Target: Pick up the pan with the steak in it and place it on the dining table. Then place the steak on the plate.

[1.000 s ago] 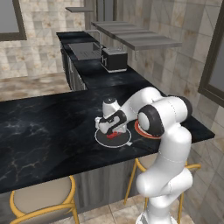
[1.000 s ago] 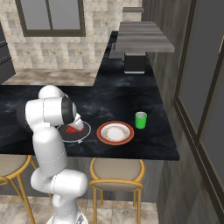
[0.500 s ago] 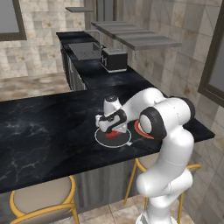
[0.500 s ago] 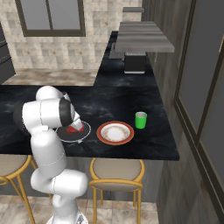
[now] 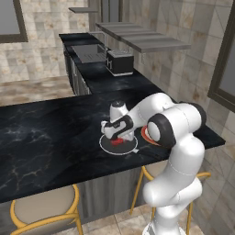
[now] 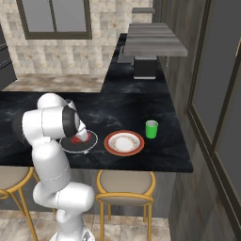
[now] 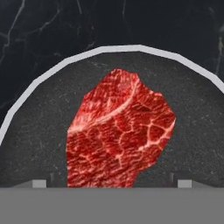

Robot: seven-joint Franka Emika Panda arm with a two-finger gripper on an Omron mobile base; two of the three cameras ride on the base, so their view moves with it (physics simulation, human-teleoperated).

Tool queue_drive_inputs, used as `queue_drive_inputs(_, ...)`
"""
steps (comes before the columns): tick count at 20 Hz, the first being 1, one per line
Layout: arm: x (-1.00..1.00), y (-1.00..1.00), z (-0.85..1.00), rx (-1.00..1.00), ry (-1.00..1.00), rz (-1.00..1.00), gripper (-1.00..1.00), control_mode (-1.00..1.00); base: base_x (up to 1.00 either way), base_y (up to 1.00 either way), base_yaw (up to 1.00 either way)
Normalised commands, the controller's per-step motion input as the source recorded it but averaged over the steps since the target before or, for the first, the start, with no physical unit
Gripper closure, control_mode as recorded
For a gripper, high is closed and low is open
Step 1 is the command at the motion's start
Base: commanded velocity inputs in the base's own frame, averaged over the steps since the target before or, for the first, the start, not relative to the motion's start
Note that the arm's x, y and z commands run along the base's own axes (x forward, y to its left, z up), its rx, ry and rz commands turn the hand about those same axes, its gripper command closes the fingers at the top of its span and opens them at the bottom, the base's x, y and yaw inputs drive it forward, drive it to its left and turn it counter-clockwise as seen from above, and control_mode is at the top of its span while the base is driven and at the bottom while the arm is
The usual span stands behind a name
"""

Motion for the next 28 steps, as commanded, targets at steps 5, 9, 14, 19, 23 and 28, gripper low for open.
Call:
queue_drive_inputs(5,-0.09,0.0,-0.26,-0.01,0.08,-0.02,-1.0,-1.0,0.0,0.0,0.0)
queue_drive_inputs(9,-0.03,0.01,-0.36,-0.04,0.06,-0.03,-1.0,-1.0,0.0,0.0,0.0)
queue_drive_inputs(14,0.0,0.06,-0.25,-0.04,0.01,-0.03,1.0,-1.0,0.0,0.0,0.0)
queue_drive_inputs(19,0.0,0.02,-0.04,0.0,0.0,0.0,1.0,-1.0,0.0,0.0,0.0)
queue_drive_inputs(23,0.0,-0.06,0.29,0.03,-0.01,-0.08,1.0,-1.0,0.0,0.0,0.0)
queue_drive_inputs(28,-0.04,-0.29,0.73,0.04,-0.01,-0.15,1.0,-1.0,0.0,0.0,0.0)
